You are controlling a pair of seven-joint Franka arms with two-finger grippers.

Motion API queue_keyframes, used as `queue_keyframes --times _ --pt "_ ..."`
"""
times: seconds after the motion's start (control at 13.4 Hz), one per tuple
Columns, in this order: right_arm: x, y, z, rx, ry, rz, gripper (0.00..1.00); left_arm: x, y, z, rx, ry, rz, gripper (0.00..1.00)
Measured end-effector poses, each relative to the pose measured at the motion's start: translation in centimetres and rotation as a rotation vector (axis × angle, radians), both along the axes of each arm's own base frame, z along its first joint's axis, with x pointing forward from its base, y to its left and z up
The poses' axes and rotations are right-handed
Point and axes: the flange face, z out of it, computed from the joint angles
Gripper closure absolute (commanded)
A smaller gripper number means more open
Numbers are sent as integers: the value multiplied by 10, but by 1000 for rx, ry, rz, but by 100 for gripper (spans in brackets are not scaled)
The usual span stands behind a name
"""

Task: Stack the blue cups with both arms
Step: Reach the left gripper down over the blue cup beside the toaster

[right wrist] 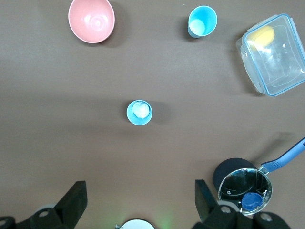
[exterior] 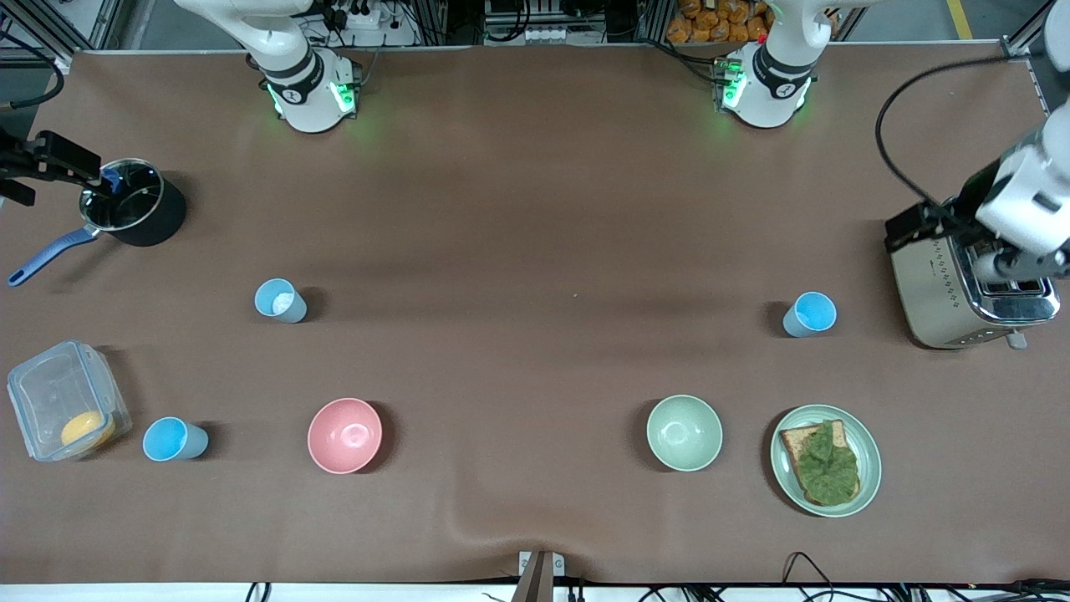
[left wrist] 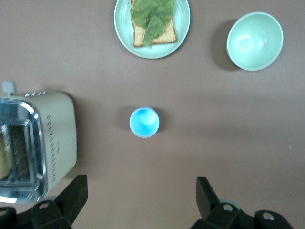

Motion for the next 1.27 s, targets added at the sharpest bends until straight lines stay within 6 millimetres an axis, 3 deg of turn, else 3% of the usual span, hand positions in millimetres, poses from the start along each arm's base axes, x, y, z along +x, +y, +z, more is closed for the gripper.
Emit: queue_keyframes --times 0.3,0.45,0.6,0.89,1.27 --pt "2 0 -4 0 8 -1 0 20 3 -108 -10 -5 8 0" --pt "2 0 -5 0 10 -1 0 22 25 -164 -16 -9 44 0" --pt "3 0 -6 0 11 0 0 17 47 -205 -19 11 75 0" --pt "7 0 -12 1 23 0 0 10 37 -241 -24 56 62 0" --pt "10 5 -18 1 34 10 0 -8 41 -281 23 72 20 0"
